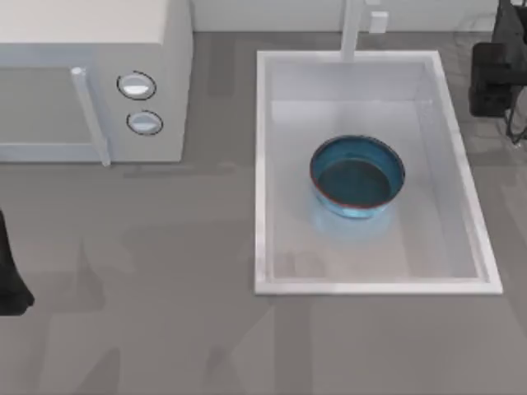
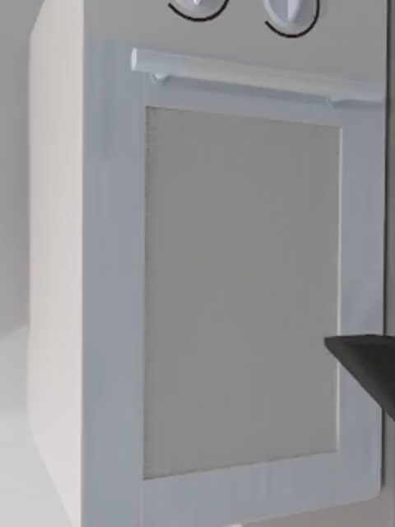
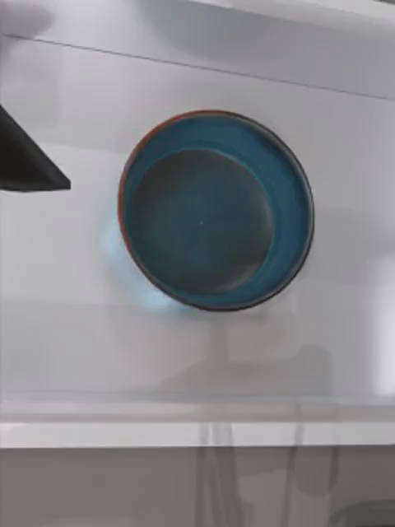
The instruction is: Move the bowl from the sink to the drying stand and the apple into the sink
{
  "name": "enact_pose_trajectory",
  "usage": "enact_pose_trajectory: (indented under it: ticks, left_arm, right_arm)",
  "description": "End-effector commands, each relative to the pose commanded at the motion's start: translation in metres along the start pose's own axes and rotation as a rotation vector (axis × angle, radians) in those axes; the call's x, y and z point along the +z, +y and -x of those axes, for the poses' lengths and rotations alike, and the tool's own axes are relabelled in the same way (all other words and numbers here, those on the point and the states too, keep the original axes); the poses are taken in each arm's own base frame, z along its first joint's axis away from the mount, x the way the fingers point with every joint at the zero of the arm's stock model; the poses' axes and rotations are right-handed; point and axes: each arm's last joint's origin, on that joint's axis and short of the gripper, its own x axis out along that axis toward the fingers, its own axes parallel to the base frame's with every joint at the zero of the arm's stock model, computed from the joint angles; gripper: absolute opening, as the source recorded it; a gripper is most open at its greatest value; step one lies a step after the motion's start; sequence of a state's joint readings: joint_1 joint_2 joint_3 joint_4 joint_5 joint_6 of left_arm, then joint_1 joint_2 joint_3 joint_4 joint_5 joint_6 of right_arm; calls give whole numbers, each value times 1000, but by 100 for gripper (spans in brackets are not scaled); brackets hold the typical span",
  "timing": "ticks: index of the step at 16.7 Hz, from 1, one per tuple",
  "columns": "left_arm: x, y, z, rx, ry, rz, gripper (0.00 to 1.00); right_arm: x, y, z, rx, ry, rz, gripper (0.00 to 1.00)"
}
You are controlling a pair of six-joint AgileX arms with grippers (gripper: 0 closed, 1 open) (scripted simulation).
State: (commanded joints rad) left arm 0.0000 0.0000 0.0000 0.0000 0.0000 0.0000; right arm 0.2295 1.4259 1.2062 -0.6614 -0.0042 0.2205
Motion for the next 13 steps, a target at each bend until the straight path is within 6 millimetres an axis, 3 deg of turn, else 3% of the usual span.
enact_pose_trajectory:
  ticks: [4,8,11,13]
  left_arm:
    - [0,0,0,0,0,0,100]
    - [0,0,0,0,0,0,100]
    - [0,0,0,0,0,0,100]
    - [0,0,0,0,0,0,100]
  right_arm:
    - [31,42,-91,-30,319,-25,100]
    - [35,87,-175,-94,512,-26,100]
    - [30,117,-218,-136,556,-18,100]
    - [28,135,-234,-152,544,-14,100]
